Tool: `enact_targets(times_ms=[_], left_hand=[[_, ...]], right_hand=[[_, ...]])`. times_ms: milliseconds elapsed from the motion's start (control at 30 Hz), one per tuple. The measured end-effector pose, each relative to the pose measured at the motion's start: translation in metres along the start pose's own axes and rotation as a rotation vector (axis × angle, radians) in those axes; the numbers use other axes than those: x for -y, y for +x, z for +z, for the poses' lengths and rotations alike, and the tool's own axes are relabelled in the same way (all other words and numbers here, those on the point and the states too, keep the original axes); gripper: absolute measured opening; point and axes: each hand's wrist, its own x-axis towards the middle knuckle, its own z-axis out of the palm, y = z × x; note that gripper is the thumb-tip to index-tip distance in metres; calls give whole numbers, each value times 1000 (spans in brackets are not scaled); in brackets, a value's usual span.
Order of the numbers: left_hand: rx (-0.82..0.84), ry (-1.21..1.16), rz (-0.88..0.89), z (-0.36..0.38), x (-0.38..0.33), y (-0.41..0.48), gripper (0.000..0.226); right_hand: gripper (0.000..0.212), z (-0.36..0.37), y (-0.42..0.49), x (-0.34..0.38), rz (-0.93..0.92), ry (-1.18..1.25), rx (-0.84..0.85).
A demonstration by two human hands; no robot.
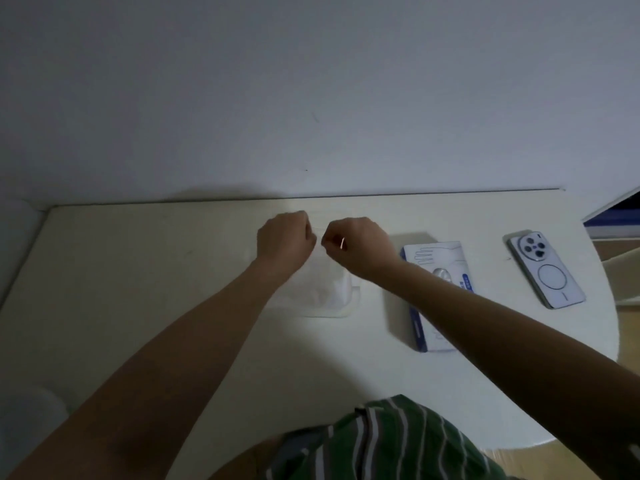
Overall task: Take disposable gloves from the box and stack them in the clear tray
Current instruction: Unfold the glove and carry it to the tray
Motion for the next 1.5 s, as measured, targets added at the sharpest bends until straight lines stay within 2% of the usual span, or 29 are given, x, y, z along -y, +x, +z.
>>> enact_targets(times_ms=[100, 200, 300, 433, 533, 600, 767, 833, 1033, 1133, 1267, 1367, 1433, 1500], left_hand=[[-69, -152, 32, 0, -54, -1, 14], [-81, -265, 92, 10, -103, -7, 10], [113, -308, 189, 33, -140, -17, 5], [403, -239, 256, 72, -166, -31, 7], [511, -213, 228, 96, -173, -40, 10], [549, -219, 173, 105, -174, -42, 20], [552, -275, 88, 114, -172, -43, 43], [544, -287, 69, 115, -172, -44, 54], [535, -259, 60, 117, -173, -44, 64], [538, -238, 76, 118, -175, -45, 67], [577, -304, 28, 113, -174, -44, 75], [697, -574, -63, 103, -171, -43, 45], [750, -631, -49, 94, -168, -41, 23], [730, -653, -10, 87, -166, -39, 25]], right_hand=[[13, -31, -21, -33, 7, 125, -149], [14, -52, -45, -79, 137, 144, -193], [13, -57, -79, -131, 272, 29, -59], [21, -37, -113, -169, 329, -123, 146], [32, -24, -121, -177, 319, -170, 118], [36, -17, -121, -178, 303, -209, 76], [19, -9, -115, -178, 239, -312, 33], [17, -12, -114, -179, 248, -209, 9], [2, -41, -110, -181, 246, 406, -231], [7, -58, -105, -172, 299, 696, -321], [18, -68, -109, -173, 336, 836, -340], [19, -69, -116, -179, 351, 918, -357], [19, -72, -119, -181, 350, 939, -356], [20, -74, -121, -181, 377, 943, -375]])
